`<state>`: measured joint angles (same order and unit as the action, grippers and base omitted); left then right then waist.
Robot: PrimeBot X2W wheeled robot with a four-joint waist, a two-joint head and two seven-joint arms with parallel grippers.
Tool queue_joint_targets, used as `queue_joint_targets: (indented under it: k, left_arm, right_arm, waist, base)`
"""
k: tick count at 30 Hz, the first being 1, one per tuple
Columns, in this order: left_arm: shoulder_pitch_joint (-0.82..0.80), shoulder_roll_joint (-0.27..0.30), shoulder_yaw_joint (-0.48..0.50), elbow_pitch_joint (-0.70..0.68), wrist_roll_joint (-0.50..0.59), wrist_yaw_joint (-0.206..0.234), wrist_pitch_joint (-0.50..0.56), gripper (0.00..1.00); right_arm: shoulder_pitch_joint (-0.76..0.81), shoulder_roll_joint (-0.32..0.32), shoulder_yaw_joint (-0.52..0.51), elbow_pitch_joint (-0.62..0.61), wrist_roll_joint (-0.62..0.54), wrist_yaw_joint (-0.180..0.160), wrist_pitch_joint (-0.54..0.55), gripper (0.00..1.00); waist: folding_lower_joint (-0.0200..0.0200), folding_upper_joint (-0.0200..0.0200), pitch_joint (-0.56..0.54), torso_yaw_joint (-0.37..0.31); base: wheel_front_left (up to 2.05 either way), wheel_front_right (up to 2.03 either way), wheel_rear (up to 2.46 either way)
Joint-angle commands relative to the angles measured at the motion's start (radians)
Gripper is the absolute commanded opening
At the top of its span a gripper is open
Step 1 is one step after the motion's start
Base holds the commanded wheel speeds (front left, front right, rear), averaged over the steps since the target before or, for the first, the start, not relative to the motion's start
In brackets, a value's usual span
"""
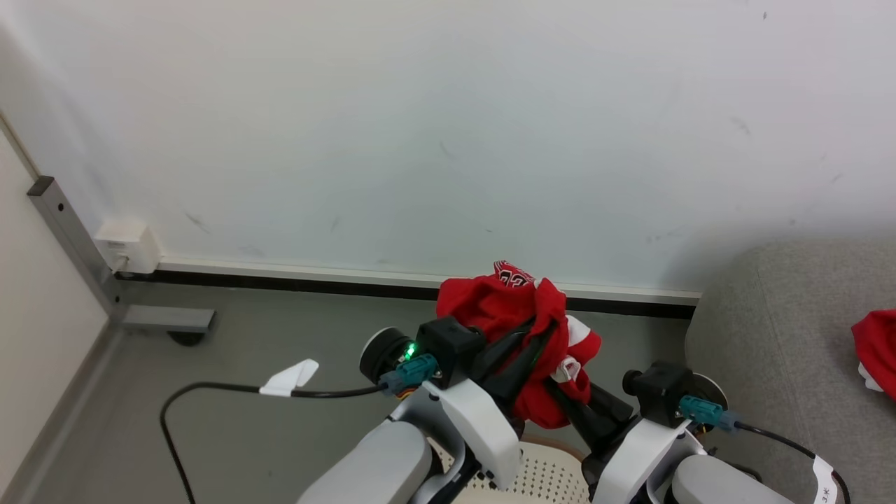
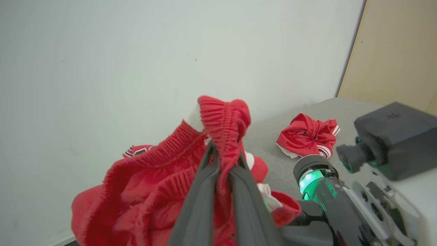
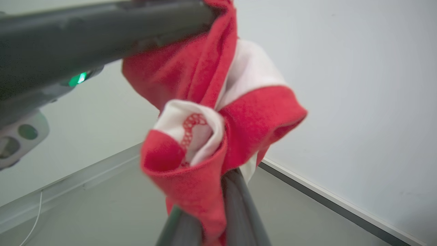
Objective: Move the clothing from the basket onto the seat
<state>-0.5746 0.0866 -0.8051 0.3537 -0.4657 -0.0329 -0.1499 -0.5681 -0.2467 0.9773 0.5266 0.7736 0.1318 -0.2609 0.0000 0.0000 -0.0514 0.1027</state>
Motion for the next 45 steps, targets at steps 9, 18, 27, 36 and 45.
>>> queue_joint_targets:
  k: [9, 18, 27, 36, 45]
  left_arm:
    - [0.017, 0.016, 0.006, 0.016, -0.022, 0.014, -0.008, 0.0]
    - [0.024, 0.027, 0.007, 0.025, -0.027, 0.029, -0.008, 0.24]
    - [0.029, 0.03, 0.0, 0.02, -0.028, 0.036, -0.006, 1.0]
    - [0.038, 0.035, -0.012, 0.005, -0.031, 0.044, -0.012, 1.0]
    - [0.037, 0.035, -0.026, 0.007, -0.026, 0.043, -0.024, 1.0]
  right_arm:
    - [0.018, -0.035, -0.046, -0.028, -0.012, -0.002, -0.003, 0.0]
    - [0.048, -0.083, -0.132, -0.062, -0.035, -0.002, -0.003, 0.0]
    - [0.073, -0.115, -0.226, -0.101, -0.073, -0.002, -0.003, 0.0]
    - [0.099, -0.174, -0.34, -0.15, -0.117, -0.002, -0.003, 0.0]
    - [0.123, -0.233, -0.44, -0.197, -0.148, -0.002, -0.003, 0.0]
  waist:
    - [0.0, 0.0, 0.004, -0.027]
    - [0.0, 0.0, 0.008, -0.057]
    - [0.0, 0.0, 0.014, -0.102]
    - [0.0, 0.0, 0.031, -0.186]
    - [0.0, 0.0, 0.044, -0.293]
  base:
    - [0.0, 0.0, 0.0]
    - [0.0, 0.0, 0.0]
    - [0.0, 0.0, 0.0]
    - [0.0, 0.0, 0.0]
    - [0.0, 0.0, 0.0]
